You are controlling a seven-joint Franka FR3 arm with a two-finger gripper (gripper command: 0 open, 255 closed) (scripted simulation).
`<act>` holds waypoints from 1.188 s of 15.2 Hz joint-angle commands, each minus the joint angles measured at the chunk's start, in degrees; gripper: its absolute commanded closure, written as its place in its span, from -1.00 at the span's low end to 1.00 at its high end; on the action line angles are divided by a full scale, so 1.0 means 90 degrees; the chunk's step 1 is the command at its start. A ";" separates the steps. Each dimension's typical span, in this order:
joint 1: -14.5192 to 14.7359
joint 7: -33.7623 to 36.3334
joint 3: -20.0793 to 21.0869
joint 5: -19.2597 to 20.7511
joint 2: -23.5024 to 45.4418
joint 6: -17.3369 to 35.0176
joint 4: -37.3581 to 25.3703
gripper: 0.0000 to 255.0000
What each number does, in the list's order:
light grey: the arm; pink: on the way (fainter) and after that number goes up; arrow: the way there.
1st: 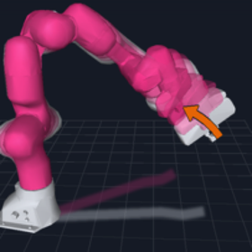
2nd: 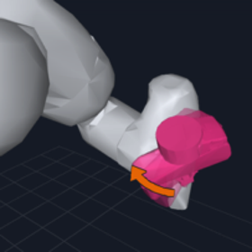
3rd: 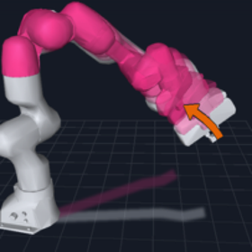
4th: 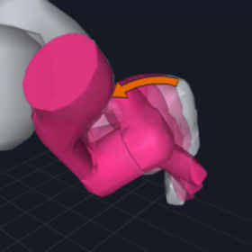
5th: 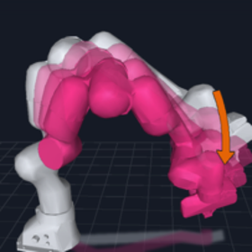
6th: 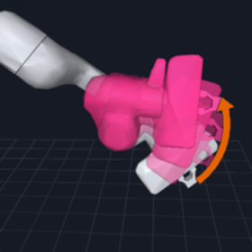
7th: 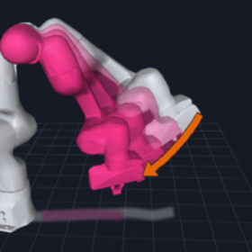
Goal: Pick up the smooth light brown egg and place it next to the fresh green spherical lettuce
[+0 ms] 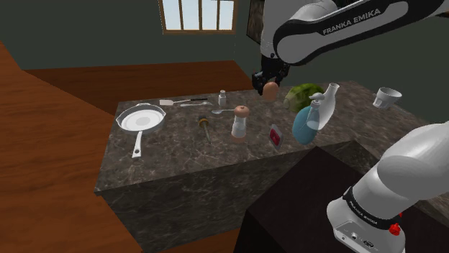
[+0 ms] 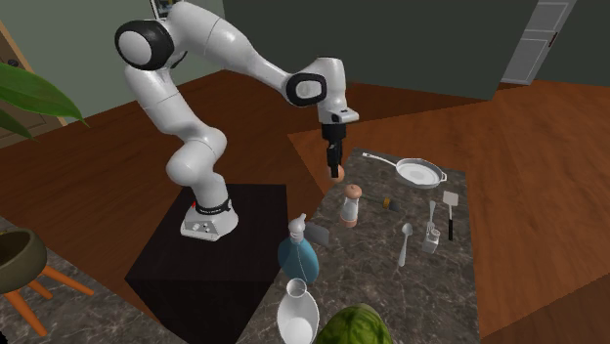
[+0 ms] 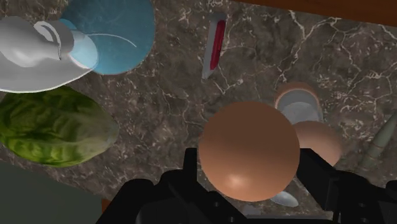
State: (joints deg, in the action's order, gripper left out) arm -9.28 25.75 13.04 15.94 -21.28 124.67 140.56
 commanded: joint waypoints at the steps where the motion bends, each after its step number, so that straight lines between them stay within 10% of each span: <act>1: -0.0083 -0.0300 -0.0226 0.0019 -0.0240 0.0105 0.0259 1.00; 18: -0.1242 -0.3082 -0.2526 0.0714 -0.0640 0.0994 0.0788 1.00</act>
State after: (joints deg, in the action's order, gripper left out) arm -19.84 -0.64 -8.53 21.93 -27.14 132.80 147.30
